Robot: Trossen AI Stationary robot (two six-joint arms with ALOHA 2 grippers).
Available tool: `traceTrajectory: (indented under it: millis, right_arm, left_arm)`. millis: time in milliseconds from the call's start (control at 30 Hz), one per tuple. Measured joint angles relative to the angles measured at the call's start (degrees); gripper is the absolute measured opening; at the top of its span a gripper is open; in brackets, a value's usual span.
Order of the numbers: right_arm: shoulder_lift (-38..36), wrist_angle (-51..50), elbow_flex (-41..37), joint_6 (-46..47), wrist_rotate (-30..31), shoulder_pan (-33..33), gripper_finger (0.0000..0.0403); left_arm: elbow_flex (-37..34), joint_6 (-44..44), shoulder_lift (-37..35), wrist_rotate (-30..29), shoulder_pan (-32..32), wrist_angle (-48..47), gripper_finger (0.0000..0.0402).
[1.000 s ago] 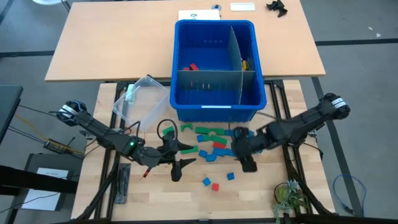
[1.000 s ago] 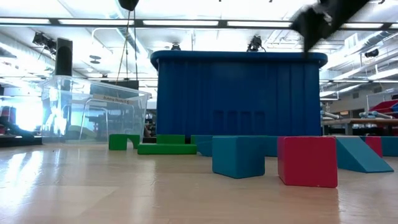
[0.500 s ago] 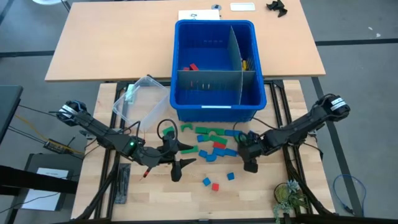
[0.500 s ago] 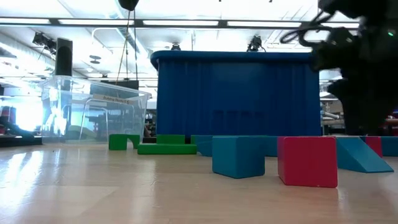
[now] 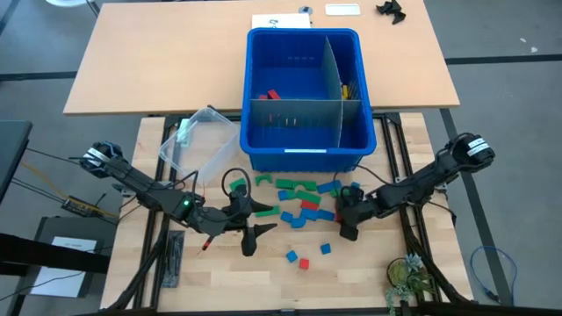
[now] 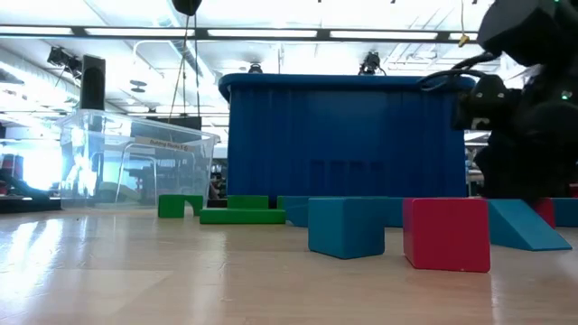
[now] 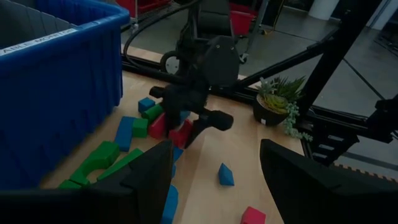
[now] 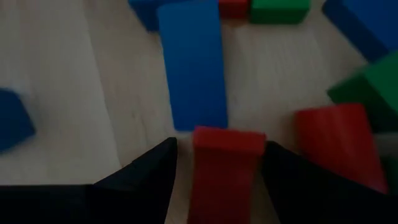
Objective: Sort blocks
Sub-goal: Put the red block into the blue bin
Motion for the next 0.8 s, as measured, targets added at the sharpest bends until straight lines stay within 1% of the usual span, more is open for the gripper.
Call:
traceTrajectory:
  millis: [67, 167, 300, 367, 500, 533, 800]
  right_arm:
    - [-0.08, 2.27, -1.48, 0.67, 1.58, 0.02, 0.0228]
    - [-0.09, 2.89, -2.37, 0.99, 3.36, 0.02, 0.0228]
    - [-0.04, 2.97, -2.51, -2.53, 3.74, 0.02, 0.0220]
    - [-0.04, 3.04, -2.54, -4.21, 4.25, 0.02, 0.0202]
    - [0.00, 3.02, -2.56, -5.52, 5.71, -0.01, 0.0136]
    - [0.00, 3.00, -2.56, -5.59, 5.90, -0.02, 0.0129]
    - [0.02, 3.04, -2.61, -5.60, 5.83, -0.07, 0.0129]
  left_arm:
    - [0.01, 0.00, -0.02, -0.02, 0.00, -0.01, 0.0248]
    - [0.02, 0.00, -0.02, -0.02, -0.01, -0.02, 0.0248]
    - [0.02, 0.00, -0.02, -0.02, 0.01, -0.02, 0.0248]
    - [0.02, 0.00, 0.00, -0.02, 0.00, 0.00, 0.0248]
    - [0.00, 0.00, -0.02, -0.02, 0.00, -0.02, 0.0248]
    - [0.00, 0.00, 0.00, -0.02, 0.00, -0.02, 0.0248]
    - [0.02, 0.00, -0.02, -0.01, 0.00, -0.02, 0.0248]
